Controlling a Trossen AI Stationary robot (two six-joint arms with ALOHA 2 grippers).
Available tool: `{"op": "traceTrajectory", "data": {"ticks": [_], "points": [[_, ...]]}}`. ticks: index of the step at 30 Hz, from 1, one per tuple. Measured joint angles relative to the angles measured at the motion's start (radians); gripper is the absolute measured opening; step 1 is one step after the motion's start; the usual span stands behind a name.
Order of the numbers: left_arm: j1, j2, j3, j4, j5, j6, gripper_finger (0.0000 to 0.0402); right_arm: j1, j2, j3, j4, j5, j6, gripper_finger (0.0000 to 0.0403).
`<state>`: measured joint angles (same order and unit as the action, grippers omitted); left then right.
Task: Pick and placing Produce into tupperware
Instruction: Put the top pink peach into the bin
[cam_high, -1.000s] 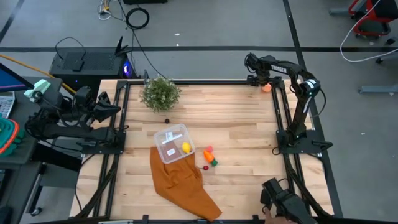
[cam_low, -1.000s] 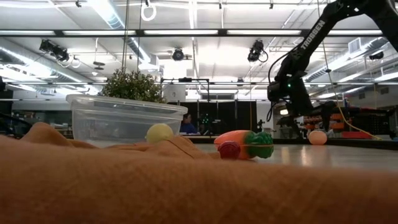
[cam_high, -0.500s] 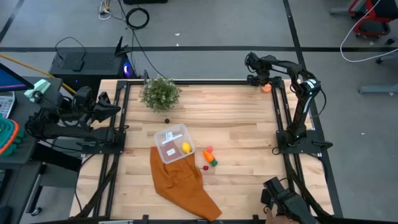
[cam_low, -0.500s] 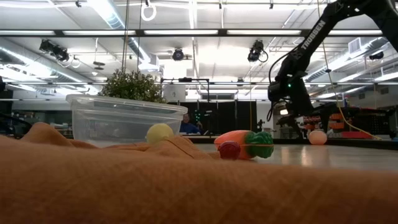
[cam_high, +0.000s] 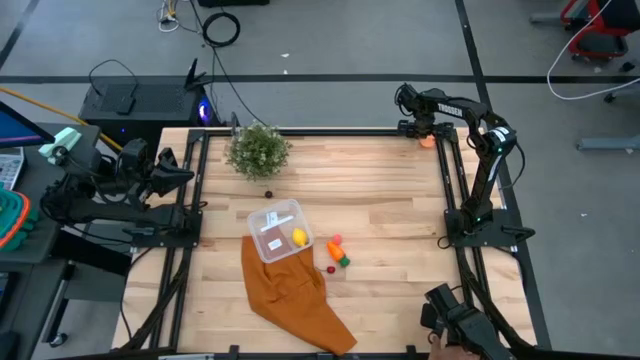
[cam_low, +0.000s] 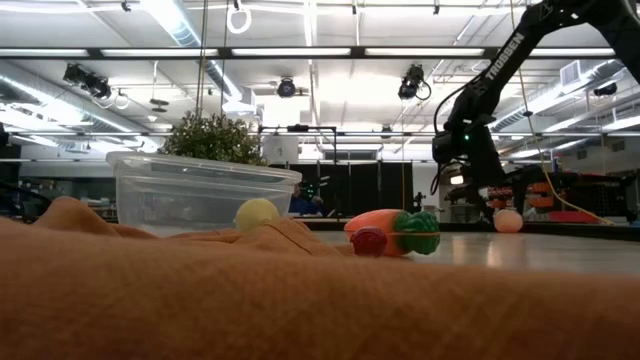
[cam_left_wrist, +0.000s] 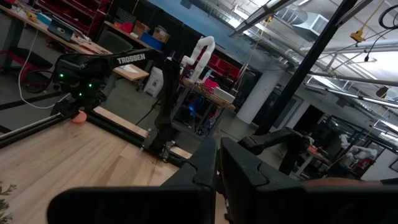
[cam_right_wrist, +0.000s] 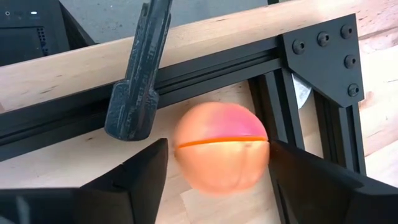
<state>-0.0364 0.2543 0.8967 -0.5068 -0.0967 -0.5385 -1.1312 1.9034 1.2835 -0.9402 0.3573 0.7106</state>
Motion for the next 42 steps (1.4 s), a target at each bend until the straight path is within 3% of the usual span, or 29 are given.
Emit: {"op": "traceTrajectory", "data": {"ticks": [10, 34, 38, 42], "points": [[0.0, 0.0, 0.0, 0.0, 0.0, 0.0, 0.0034, 0.0, -0.001, 0.0, -0.001, -0.002, -0.008, 0.0202], [0.0, 0.0, 0.0, 0.0, 0.0, 0.025, 0.0035, 0.078, -0.064, 0.0, -0.039, -0.023, -0.048, 0.0171], [0.0, 0.0, 0.0, 0.0, 0.0, 0.026, 0.003, 0.073, -0.064, 0.0, -0.041, -0.021, -0.06, 0.0174], [0.0, 0.0, 0.0, -0.001, 0.0, 0.026, 0.0028, 0.063, -0.064, 0.0, -0.057, -0.02, -0.05, 0.0201]]}}
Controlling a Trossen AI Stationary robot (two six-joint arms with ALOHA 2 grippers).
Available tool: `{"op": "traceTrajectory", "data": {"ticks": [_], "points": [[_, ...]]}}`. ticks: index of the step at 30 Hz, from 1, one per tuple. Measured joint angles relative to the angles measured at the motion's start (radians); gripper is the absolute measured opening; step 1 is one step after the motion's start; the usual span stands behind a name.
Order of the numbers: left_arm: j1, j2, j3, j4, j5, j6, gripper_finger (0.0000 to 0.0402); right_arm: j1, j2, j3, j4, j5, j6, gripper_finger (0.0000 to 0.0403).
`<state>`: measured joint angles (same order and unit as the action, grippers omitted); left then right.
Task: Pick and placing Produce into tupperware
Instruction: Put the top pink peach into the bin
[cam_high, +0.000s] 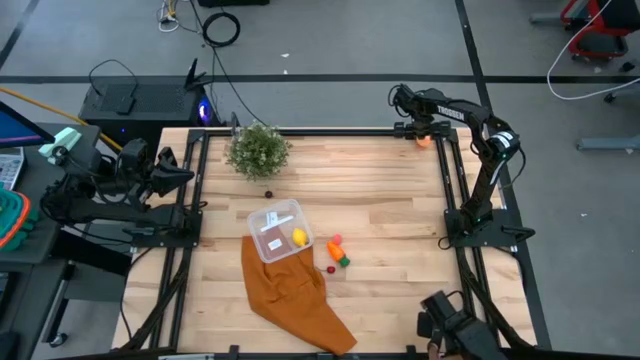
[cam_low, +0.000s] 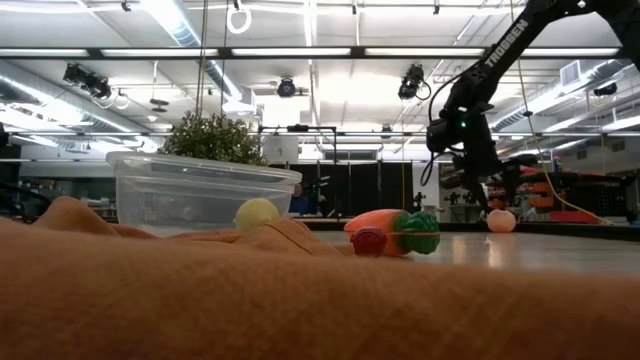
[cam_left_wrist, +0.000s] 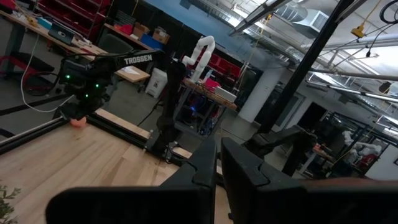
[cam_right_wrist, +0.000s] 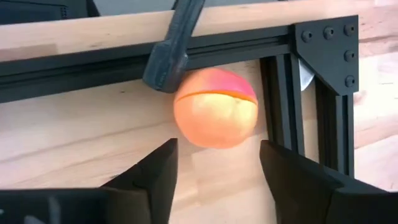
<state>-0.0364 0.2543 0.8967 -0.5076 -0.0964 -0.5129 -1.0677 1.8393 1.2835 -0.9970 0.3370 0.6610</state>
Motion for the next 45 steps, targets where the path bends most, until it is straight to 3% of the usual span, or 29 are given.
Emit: {"op": "traceTrajectory", "data": {"ticks": [9, 14, 29, 45], "points": [[0.0, 0.0, 0.0, 0.0, 0.0, -0.001, 0.0035, -0.018, 0.0, 0.0, 0.003, -0.002, 0.039, 0.0298], [0.0, 0.0, 0.0, 0.0, 0.0, -0.001, 0.0029, -0.025, 0.0, 0.0, 0.011, -0.004, 0.057, 0.0328], [0.0, 0.0, 0.0, 0.0, 0.0, -0.001, 0.003, -0.02, 0.065, 0.0, -0.016, -0.026, 0.122, 0.0321], [0.0, 0.0, 0.0, -0.001, 0.0, 0.008, 0.003, -0.039, 0.067, 0.0, 0.091, -0.003, 0.138, 0.032]]}}
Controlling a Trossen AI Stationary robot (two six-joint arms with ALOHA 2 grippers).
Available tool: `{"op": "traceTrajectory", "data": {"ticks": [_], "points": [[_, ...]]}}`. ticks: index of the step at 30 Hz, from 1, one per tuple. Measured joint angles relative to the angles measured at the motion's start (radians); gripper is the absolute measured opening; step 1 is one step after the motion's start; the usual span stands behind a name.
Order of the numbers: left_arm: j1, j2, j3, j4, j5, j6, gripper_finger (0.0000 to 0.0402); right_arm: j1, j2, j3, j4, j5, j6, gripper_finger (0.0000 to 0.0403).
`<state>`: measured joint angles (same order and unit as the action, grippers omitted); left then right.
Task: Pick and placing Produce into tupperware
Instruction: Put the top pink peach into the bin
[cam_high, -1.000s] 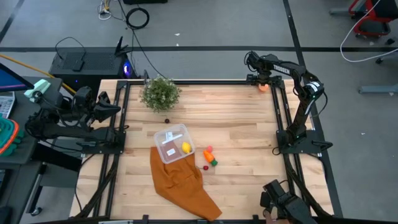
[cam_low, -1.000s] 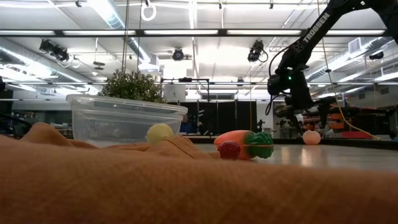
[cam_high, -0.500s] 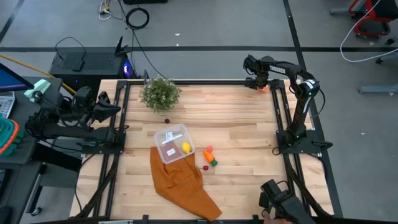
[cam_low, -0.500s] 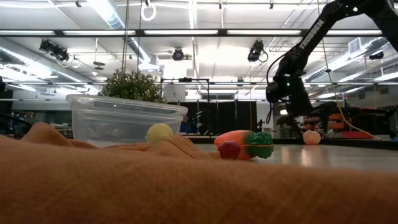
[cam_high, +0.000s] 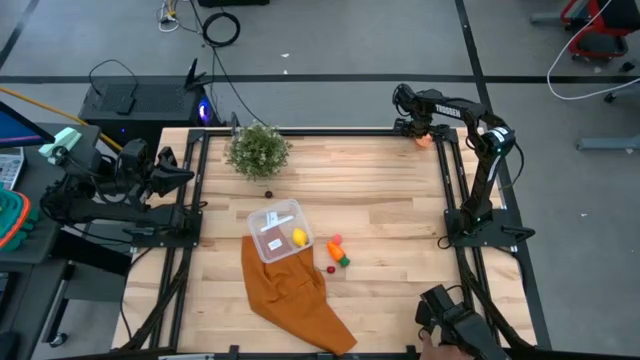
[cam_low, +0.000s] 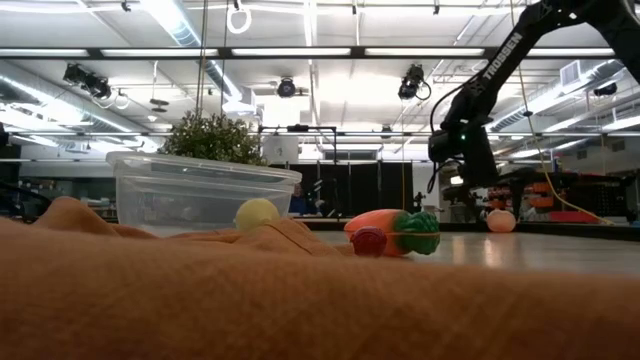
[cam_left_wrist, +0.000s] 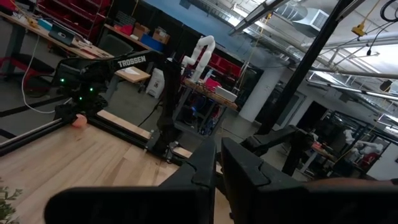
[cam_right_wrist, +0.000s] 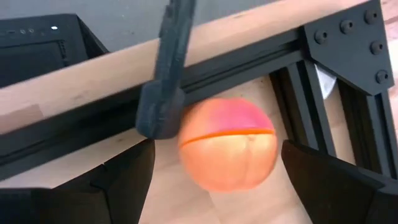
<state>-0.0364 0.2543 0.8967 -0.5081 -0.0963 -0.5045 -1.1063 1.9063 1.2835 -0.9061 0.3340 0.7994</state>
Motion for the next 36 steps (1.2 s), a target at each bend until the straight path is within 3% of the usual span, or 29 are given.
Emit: {"op": "traceTrajectory", "data": {"ticks": [11, 23, 36], "points": [[0.0, 0.0, 0.0, 0.0, 0.0, 0.0, 0.0035, -0.013, -0.001, -0.024, 0.013, 0.001, -0.006, 0.0301], [0.0, 0.0, 0.0, 0.001, 0.0, -0.001, 0.0025, -0.01, -0.002, -0.027, 0.022, 0.014, -0.01, 0.0191], [0.0, 0.0, 0.0, 0.0, 0.0, 0.0, 0.0032, 0.047, -0.002, -0.011, -0.015, -0.01, -0.017, 0.0211]]}}
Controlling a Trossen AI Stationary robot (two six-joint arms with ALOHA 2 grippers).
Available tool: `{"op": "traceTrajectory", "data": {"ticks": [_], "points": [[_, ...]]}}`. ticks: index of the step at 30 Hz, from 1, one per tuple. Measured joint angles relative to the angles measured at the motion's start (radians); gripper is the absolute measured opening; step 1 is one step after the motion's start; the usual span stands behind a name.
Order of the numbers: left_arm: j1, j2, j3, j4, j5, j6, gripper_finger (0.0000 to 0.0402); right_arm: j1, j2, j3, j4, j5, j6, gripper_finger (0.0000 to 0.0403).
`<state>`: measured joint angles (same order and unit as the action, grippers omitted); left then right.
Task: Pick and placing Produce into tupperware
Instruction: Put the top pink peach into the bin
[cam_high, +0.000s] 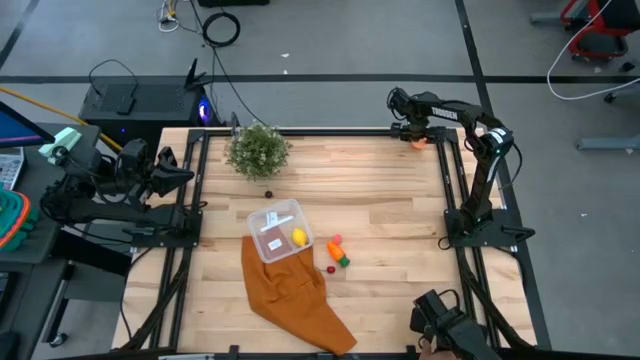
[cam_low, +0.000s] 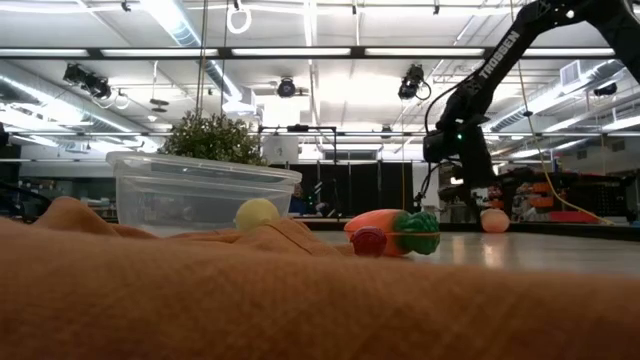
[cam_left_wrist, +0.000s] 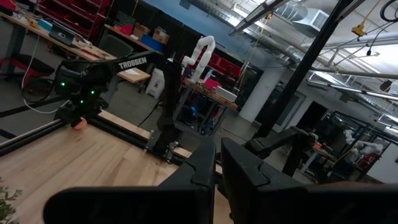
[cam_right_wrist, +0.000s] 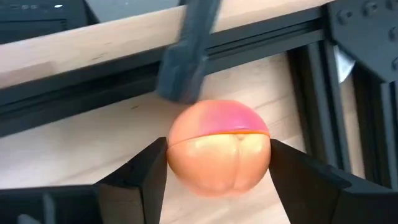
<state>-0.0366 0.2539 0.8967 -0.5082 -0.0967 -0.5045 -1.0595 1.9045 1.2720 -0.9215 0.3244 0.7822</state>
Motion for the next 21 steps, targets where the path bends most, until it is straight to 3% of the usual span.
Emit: {"op": "traceTrajectory", "data": {"ticks": [13, 21], "points": [[0.0, 0.0, 0.0, -0.012, 0.0, 0.001, 0.0032, 0.152, 0.0, 0.054, -0.007, -0.032, 0.007, 0.0208], [0.0, 0.0, 0.0, -0.047, 0.0, 0.001, 0.0024, 0.27, 0.0, 0.155, -0.061, -0.032, 0.008, 0.021]]}}
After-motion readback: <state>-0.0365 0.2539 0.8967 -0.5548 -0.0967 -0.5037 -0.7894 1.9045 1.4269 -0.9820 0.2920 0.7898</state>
